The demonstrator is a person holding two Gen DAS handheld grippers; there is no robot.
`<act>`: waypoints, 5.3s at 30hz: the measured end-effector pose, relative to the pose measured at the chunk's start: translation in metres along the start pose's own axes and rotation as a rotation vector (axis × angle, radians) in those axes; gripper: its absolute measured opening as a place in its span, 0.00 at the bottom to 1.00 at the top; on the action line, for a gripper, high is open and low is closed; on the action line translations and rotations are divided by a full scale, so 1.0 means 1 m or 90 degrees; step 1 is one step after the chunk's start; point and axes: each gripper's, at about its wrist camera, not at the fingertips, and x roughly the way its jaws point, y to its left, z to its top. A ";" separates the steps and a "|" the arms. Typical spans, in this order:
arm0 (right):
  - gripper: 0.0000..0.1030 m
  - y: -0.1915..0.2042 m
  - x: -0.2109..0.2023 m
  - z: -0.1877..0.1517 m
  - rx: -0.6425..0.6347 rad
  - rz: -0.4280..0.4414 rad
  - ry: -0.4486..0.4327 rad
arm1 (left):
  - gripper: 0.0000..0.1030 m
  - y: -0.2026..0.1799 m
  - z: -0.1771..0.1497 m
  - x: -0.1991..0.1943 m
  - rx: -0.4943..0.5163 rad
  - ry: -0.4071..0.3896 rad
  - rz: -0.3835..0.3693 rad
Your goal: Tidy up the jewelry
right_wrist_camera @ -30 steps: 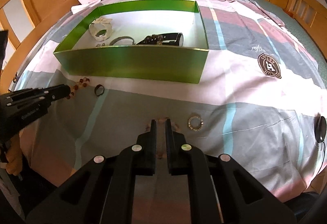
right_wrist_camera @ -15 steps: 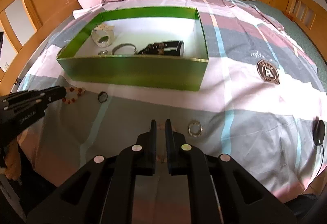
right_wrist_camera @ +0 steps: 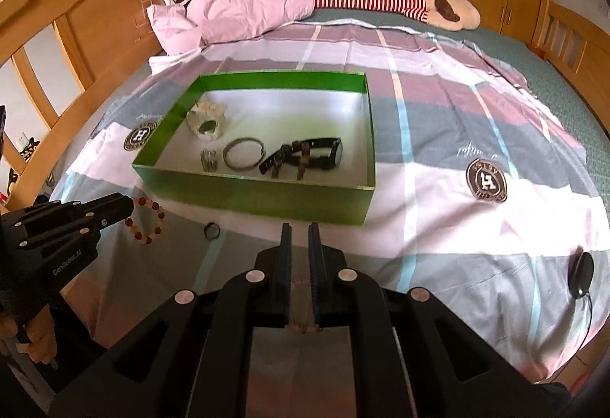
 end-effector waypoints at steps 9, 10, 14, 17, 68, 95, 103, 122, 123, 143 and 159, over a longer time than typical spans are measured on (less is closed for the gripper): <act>0.15 0.005 0.025 -0.009 -0.034 -0.009 0.070 | 0.08 -0.006 0.009 0.000 0.012 0.000 -0.003; 0.21 0.004 0.034 -0.017 -0.035 -0.014 0.093 | 0.08 -0.007 0.007 0.002 0.013 0.005 -0.004; 0.40 0.005 0.066 -0.050 -0.028 0.007 0.160 | 0.08 -0.010 -0.007 0.019 0.013 0.036 -0.007; 0.40 0.011 0.085 -0.065 -0.047 -0.013 0.184 | 0.08 -0.013 -0.021 0.040 0.018 0.073 -0.002; 0.08 0.011 0.078 -0.066 -0.037 0.032 0.171 | 0.44 -0.038 -0.048 0.080 0.105 0.137 -0.033; 0.08 -0.001 -0.014 0.085 0.008 0.082 -0.061 | 0.08 -0.011 0.092 -0.026 0.040 -0.057 -0.059; 0.08 0.002 0.040 0.104 -0.002 0.063 -0.027 | 0.08 0.007 0.110 0.027 0.017 -0.020 -0.030; 0.08 0.019 0.109 0.103 -0.017 0.056 0.022 | 0.08 0.029 0.099 0.079 0.015 -0.011 0.017; 0.08 0.020 0.109 0.103 -0.018 0.057 0.020 | 0.08 0.028 0.099 0.081 0.016 -0.009 0.017; 0.08 0.020 0.118 0.094 -0.018 0.030 0.040 | 0.08 0.026 0.095 0.102 0.011 0.006 0.045; 0.54 0.005 0.088 0.078 0.019 0.002 0.001 | 0.43 0.011 0.091 0.084 0.032 -0.026 0.044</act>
